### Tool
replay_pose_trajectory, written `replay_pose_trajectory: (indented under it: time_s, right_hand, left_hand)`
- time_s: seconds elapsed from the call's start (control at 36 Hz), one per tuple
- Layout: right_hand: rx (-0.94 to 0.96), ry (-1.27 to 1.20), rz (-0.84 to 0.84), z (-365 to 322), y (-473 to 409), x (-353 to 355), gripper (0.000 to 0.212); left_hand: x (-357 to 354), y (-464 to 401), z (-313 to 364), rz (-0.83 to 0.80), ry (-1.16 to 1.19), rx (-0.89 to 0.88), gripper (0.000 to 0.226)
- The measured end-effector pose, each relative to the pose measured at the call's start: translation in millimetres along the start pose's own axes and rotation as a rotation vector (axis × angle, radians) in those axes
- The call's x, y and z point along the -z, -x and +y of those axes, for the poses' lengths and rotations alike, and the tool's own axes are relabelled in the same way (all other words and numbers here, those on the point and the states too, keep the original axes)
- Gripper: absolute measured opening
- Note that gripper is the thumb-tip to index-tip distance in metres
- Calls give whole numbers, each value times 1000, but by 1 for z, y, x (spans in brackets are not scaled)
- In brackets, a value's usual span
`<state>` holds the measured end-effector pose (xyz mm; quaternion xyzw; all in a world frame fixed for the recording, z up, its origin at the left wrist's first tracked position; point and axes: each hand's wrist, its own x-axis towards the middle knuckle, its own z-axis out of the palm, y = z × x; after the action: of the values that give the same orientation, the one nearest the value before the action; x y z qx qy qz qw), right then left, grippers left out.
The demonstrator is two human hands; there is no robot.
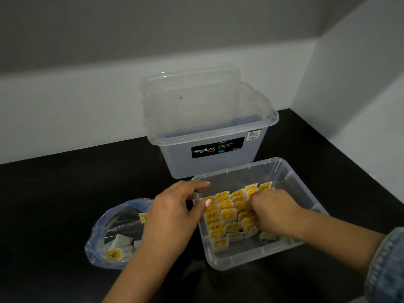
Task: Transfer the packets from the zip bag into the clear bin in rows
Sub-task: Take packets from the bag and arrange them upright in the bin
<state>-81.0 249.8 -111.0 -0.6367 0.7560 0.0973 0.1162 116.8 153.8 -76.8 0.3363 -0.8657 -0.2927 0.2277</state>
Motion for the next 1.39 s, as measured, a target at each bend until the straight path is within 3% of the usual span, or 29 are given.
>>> replay_pose_trajectory:
  time_s: [0.17, 0.33, 0.47, 0.64, 0.78, 0.83, 0.89, 0.94, 1.08, 1.19, 1.28, 1.33, 1.39]
  right_hand:
    - [-29, -56, -31, 0, 3, 14, 9]
    - [-75, -141, 81, -19, -5, 50, 14]
    - [-34, -281, 151, -55, -11, 80, 17]
    - [94, -435, 162, -125, -21, 93, 9]
    - [207, -502, 47, -180, -40, 78, 20]
    - [162, -418, -135, -203, -67, 64, 29]
    - [-43, -316, -431, -227, -103, 53, 41]
    - [-168, -310, -579, -245, -125, 40, 50]
    - [-39, -157, -504, -260, -133, 17, 49]
    - [-82, -119, -638, -270, -138, 17, 77]
    - [11, -42, -523, -272, -134, 13, 82]
    - [31, -48, -423, -272, -130, 6, 71]
    - [29, -51, -438, -273, -131, 8, 73]
  left_hand:
    - [29, -3, -26, 109, -14, 90, 37]
    - [73, 4, -57, 123, -56, 309, 47]
    - [97, 16, -94, -22, -156, 501, 70]
    - [104, 34, -124, -253, -241, 634, 79]
    - [100, 44, -138, -332, -312, 632, 83]
    - [98, 47, -142, -357, -305, 605, 81]
    - [97, 51, -146, -364, -292, 574, 79]
    - [97, 54, -148, -359, -271, 542, 75]
    - [96, 60, -151, -314, -221, 479, 70]
    - [98, 63, -155, -313, -182, 442, 69]
    - [100, 63, -156, -326, -169, 439, 69]
    - [101, 63, -155, -331, -167, 434, 69]
    - [101, 64, -155, -333, -158, 425, 69]
